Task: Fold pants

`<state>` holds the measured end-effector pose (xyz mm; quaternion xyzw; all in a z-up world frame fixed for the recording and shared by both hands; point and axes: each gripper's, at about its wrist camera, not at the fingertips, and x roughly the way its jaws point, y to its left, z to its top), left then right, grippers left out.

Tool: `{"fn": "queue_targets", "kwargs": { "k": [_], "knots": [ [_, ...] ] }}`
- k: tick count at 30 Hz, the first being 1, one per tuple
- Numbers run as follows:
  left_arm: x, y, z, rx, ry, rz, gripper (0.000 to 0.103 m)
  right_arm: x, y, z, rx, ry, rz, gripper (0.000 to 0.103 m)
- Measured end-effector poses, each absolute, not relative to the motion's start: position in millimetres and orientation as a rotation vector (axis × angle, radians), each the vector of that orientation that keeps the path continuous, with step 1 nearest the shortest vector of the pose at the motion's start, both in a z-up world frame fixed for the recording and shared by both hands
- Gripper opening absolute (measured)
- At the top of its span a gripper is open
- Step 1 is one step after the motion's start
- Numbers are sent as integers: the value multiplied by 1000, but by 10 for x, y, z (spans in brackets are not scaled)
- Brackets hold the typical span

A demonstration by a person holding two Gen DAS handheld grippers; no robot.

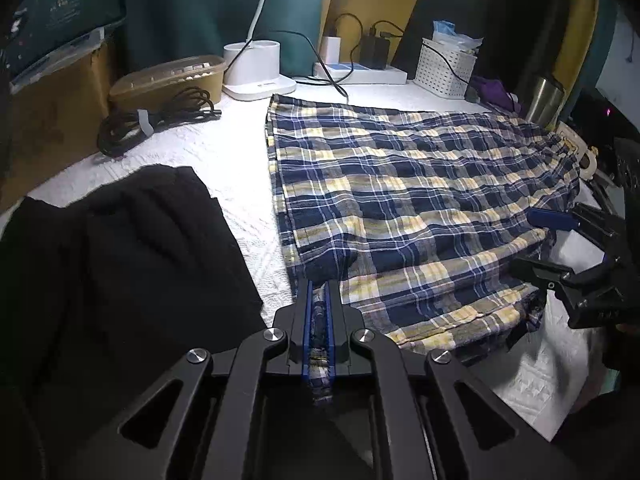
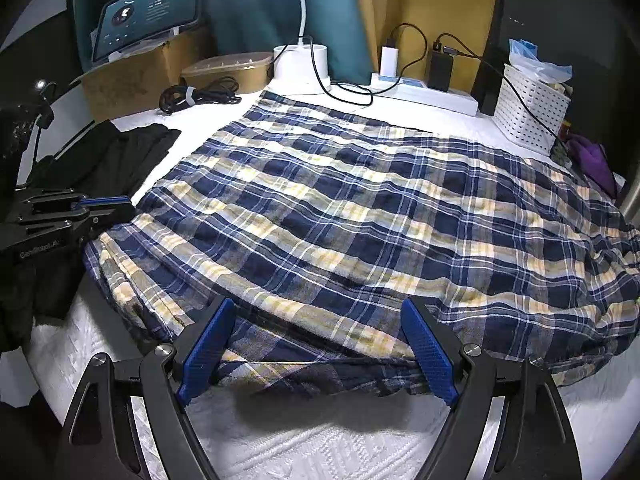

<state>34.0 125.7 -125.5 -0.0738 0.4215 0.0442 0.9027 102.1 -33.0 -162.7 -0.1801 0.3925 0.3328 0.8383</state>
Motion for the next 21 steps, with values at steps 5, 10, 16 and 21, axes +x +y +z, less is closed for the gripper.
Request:
{"fn": "queue_targets", "kwargs": {
  "k": [5,10,16,21],
  "knots": [
    [282,1305,-1248,-142,881,124,0,1035,-289,-1639,-382,834,717,86],
    [276,1341,-1204,-196,897,121,2,1054,-256,-1668,-383,842,726,86],
    [427,1462,-1091,-202,906,159,24,1074,-323,-1645,-369,834,721,86],
    [697,1533,-991,-196,856,134,60,1134,-443,-1597,-344,818,694,86]
  ]
}}
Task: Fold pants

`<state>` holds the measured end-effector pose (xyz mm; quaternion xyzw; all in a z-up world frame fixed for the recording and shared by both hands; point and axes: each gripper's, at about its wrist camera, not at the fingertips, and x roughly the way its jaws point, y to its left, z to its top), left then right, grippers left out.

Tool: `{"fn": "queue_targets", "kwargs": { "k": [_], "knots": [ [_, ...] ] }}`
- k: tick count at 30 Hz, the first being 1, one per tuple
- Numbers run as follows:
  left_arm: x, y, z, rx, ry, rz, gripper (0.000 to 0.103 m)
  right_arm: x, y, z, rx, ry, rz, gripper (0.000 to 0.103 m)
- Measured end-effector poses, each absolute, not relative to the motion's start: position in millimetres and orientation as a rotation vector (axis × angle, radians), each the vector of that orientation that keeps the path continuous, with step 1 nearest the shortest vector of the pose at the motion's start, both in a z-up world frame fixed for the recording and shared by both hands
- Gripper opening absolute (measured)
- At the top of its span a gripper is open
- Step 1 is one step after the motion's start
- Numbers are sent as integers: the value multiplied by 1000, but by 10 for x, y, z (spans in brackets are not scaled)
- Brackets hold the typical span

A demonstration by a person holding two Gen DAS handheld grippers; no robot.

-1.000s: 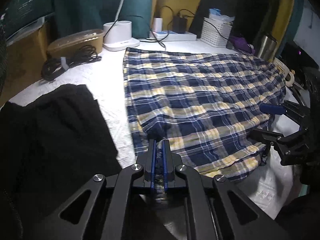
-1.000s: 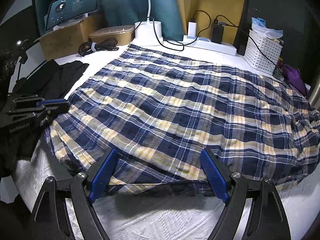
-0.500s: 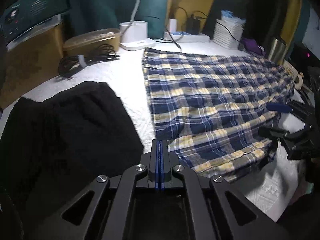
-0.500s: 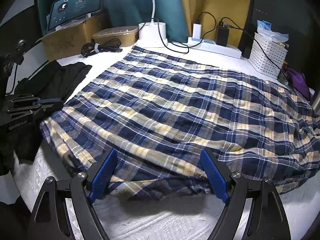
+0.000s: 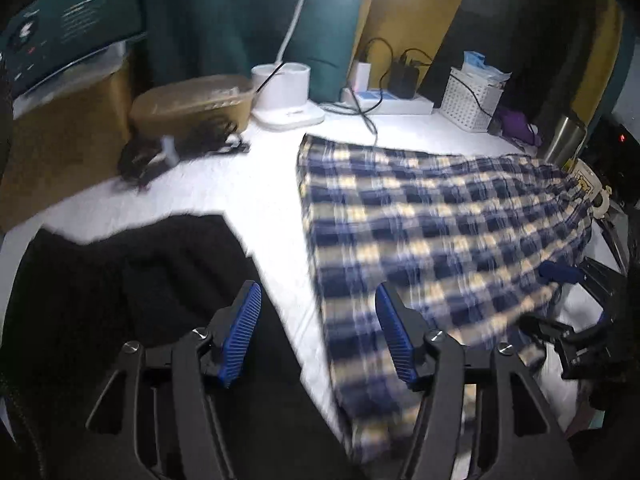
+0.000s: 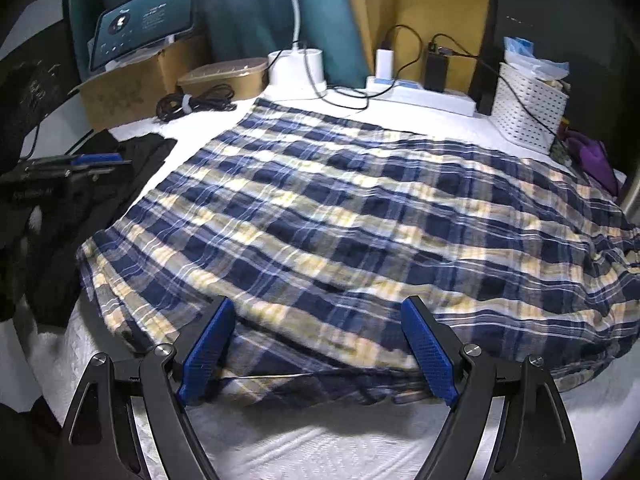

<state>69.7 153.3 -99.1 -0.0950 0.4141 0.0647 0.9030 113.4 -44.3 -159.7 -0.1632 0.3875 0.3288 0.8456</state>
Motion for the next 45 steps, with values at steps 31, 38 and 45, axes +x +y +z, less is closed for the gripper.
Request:
{"fn": "queue_targets", "kwargs": {
  "k": [31,38,45],
  "knots": [
    [1851,1572,-1276,17,971,0,2,2099,-904,-1672,-239,864,517,86],
    [1882,1765,-1233,-70,937,45,0,2143,-889,-1683,-242,859,513,86],
    [1930,1825,-1271,-90,959,64,2,2207,-853,-1700,-243,862,504,86]
  ]
}}
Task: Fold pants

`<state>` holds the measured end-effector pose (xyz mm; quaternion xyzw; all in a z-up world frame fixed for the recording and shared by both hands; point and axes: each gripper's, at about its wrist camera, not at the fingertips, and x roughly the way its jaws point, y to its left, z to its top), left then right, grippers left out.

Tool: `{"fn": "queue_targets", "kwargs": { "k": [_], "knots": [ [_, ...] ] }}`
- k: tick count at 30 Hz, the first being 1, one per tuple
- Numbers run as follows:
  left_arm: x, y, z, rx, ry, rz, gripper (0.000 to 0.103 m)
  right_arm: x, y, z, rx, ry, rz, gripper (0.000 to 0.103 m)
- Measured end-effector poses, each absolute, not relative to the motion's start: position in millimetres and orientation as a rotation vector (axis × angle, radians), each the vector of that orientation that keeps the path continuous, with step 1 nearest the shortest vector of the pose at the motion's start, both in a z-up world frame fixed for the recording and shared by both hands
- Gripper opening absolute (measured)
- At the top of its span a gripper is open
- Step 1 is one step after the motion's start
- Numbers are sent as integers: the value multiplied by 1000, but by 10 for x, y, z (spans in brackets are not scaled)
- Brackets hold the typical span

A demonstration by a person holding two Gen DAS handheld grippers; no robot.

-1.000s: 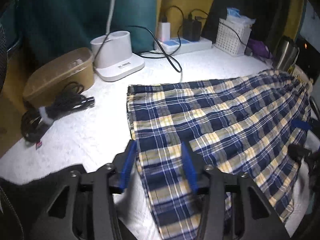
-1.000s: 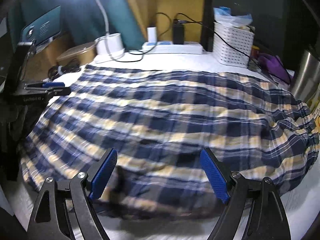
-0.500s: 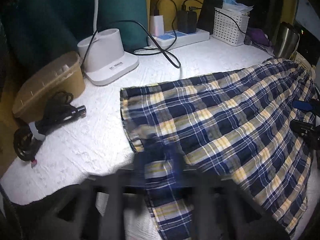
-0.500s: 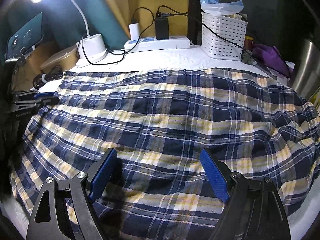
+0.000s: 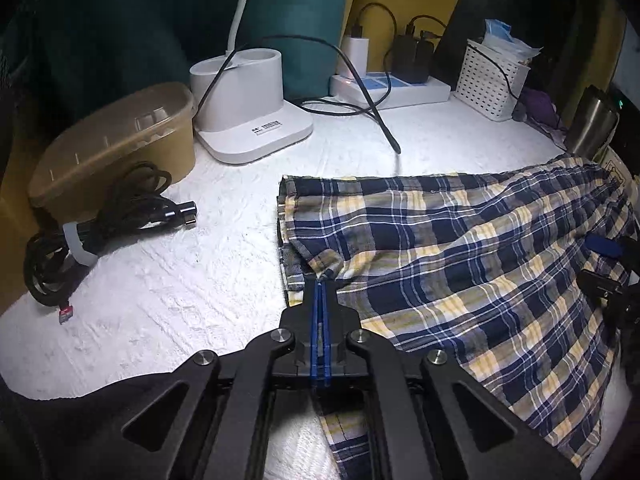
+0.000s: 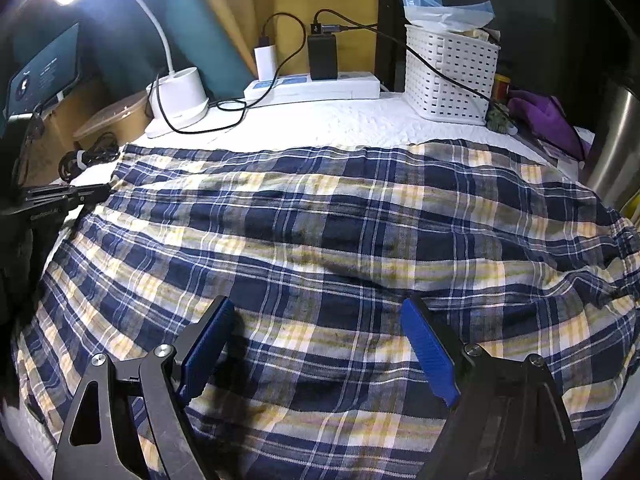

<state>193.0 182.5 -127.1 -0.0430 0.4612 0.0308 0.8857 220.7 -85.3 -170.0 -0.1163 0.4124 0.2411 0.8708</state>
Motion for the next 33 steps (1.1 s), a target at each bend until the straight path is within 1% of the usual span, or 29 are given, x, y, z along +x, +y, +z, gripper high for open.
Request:
{"fn": "queue_targets", "kwargs": {
  "k": [3,4,5,6,7,8,12,15,16,25,30,33],
  "knots": [
    [1937,1786,-1258,-78,962,73,2,2199,-843,-1703,-250,861,498,87],
    [1928,1785,-1236,-92,954,74,5,2197,-847,-1700,-248,860,495,87],
    [1919,1792,-1211,-104,945,75,10,2188,-860,-1695,-246,858,488,87],
    [1913,1795,-1180,-116,934,78,31,2182,-863,-1690,-245,857,482,87],
    [1890,1804,-1134,-129,915,81,56,2168,-873,-1685,-244,855,476,87],
    [1853,1808,-1073,-141,890,87,61,2143,-895,-1676,-242,852,467,87],
    [1763,1784,-927,-153,857,89,62,2019,-1023,-1610,-220,838,434,88],
    [1684,1727,-850,-157,845,81,62,1905,-1167,-1539,-203,821,403,94],
    [1657,1697,-828,-156,839,75,62,1865,-1223,-1516,-198,816,391,95],
    [1385,1171,-770,-183,815,-46,62,1578,-1771,-1386,-138,790,303,95],
    [1328,883,-808,-162,845,-75,63,1517,-2115,-1405,-84,804,263,96],
    [1313,787,-844,-164,861,-71,63,1549,-2330,-1437,-17,820,243,98]
  ]
}}
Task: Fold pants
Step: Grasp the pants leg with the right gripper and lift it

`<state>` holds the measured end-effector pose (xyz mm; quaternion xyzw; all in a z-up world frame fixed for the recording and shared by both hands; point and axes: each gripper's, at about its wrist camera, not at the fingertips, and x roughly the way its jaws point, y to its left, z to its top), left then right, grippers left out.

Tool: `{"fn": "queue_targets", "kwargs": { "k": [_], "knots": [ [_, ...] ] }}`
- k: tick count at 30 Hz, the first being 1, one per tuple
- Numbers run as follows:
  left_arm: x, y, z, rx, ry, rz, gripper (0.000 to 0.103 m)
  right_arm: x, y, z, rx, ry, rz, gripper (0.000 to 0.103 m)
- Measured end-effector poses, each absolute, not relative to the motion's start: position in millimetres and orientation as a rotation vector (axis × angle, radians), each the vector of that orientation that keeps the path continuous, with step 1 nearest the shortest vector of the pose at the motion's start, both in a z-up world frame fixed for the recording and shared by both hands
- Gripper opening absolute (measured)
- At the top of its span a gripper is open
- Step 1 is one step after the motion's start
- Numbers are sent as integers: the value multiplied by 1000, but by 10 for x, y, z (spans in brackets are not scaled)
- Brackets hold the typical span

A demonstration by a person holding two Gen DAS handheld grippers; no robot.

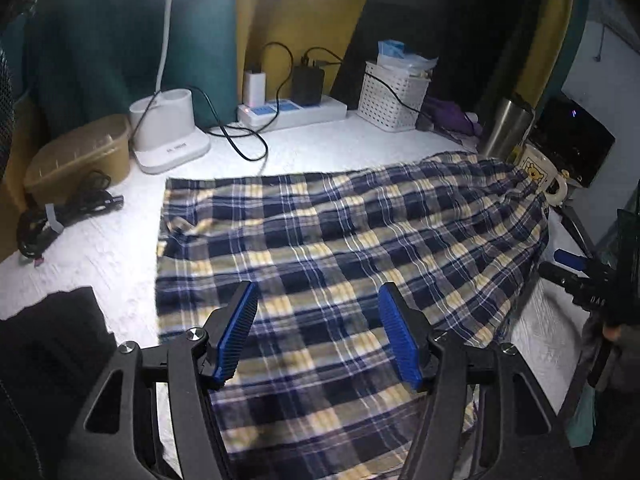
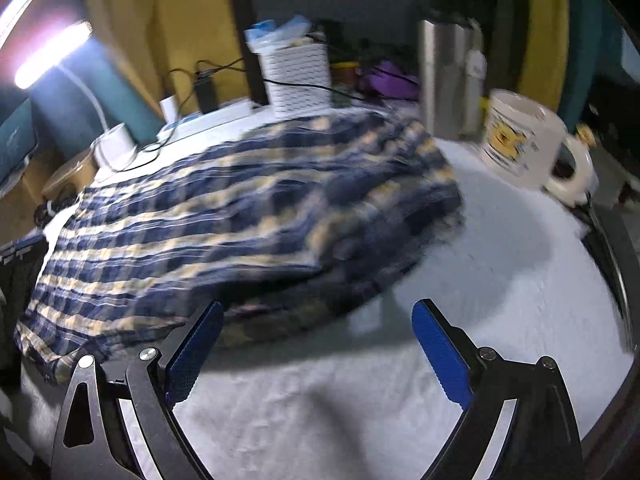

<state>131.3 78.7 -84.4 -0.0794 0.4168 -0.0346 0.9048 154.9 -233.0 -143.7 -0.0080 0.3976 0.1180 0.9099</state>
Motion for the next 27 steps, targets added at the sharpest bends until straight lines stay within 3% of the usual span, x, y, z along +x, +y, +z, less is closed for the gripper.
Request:
{"fn": "queue_targets", "kwargs": {
  "k": [27],
  "knots": [
    [1654,908,-1006,-107,951,58,63,2364,-2608,-1496,188,839,334,103]
  ]
}}
